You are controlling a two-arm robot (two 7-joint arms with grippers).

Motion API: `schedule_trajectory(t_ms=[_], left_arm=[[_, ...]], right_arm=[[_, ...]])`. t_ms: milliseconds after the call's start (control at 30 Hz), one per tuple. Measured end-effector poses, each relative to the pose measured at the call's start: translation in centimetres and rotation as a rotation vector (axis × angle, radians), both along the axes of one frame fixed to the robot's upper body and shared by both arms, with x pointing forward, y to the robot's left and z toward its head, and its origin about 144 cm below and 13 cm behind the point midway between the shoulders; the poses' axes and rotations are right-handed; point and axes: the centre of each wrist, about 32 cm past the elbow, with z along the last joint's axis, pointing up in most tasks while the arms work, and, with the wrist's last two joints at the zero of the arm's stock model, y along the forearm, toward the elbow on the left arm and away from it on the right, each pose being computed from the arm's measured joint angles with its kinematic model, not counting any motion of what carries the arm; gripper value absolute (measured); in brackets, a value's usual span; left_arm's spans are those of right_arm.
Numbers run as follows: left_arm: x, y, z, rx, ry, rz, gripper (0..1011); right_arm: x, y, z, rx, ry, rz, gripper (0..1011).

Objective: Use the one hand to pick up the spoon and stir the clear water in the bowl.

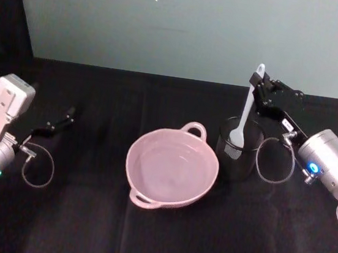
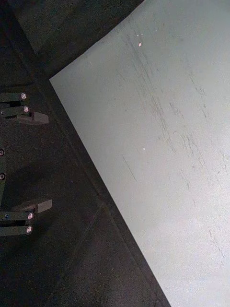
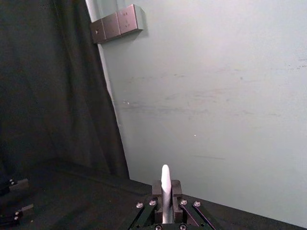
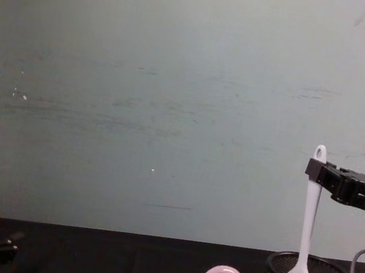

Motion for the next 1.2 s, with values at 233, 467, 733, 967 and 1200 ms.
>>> schedule_trajectory(t_ms=[233, 467, 733, 967, 1200], left_arm=[[0.0, 0.0, 0.0, 0.0, 0.0, 0.0, 1011], [0.0, 0.0, 0.0, 0.0, 0.0, 0.0, 1011], [0.0, 0.0, 0.0, 0.0, 0.0, 0.0, 1011], [0.0, 0.0, 0.0, 0.0, 0.0, 0.0, 1011], [0.0, 0.0, 0.0, 0.0, 0.0, 0.0, 1011]], right_arm=[[0.3, 0.1, -0.2, 0.008, 0.011, -0.008, 121], [0.4, 0.2, -0.5, 0.037, 0.034, -0.017, 121], [-0.1, 0.3, -1.2, 0.071, 0.092, -0.041, 121], [-1.0, 0.1, -1.7, 0.131, 0.134, -0.048, 121], [-1.5, -0.3, -2.0, 0.18, 0.148, -0.053, 121]])
